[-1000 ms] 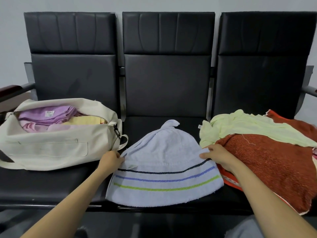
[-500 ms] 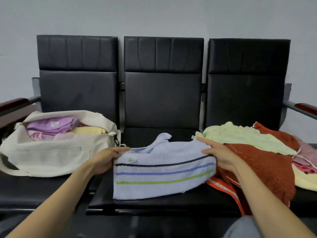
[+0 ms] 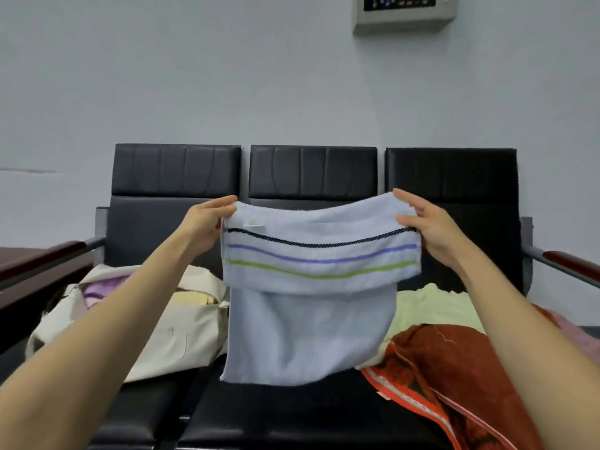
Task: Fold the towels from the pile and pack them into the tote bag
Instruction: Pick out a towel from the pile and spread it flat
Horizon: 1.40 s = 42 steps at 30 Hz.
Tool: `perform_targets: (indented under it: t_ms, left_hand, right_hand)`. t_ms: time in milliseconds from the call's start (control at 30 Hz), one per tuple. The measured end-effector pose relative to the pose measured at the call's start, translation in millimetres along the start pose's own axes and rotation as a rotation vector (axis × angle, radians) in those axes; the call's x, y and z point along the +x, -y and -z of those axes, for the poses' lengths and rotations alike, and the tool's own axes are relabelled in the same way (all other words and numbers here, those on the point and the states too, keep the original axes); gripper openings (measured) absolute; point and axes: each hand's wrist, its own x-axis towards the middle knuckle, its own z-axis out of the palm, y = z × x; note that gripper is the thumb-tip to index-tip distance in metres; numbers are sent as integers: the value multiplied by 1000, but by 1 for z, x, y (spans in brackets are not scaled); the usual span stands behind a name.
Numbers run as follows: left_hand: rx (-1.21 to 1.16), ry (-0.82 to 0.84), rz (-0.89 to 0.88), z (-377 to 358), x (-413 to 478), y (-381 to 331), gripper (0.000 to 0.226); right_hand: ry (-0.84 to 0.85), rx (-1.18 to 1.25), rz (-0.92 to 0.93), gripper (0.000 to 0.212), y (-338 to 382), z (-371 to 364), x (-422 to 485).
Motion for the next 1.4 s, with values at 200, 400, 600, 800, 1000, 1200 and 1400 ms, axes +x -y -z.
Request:
perform_targets:
  t_ms: [200, 400, 600, 800, 1000, 1200, 1400]
  left_hand:
    - [119, -55, -81, 7, 25, -19, 33]
    - [137, -46, -154, 8, 45, -10, 36]
    - [130, 33, -187, 13, 56, -3, 35]
    - [125, -112, -110, 4, 58, 8, 19]
    - [360, -281, -6, 5, 62, 31, 18]
    - [477, -247, 52, 2, 61, 34, 19]
    - [363, -102, 71, -4, 53, 33, 30]
  right_hand:
    - [3, -102, 14, 48, 16, 0, 19]
    - [4, -146, 31, 52, 6, -8, 39]
    - [-123, 95, 92, 30, -7, -14, 55]
    - [-194, 394, -172, 20, -15, -20, 61]
    - [-30, 508, -480, 39, -32, -11, 57]
    - [-147, 625, -495, 23, -38, -14, 53]
    - [-229, 508, -496, 17, -44, -14, 57]
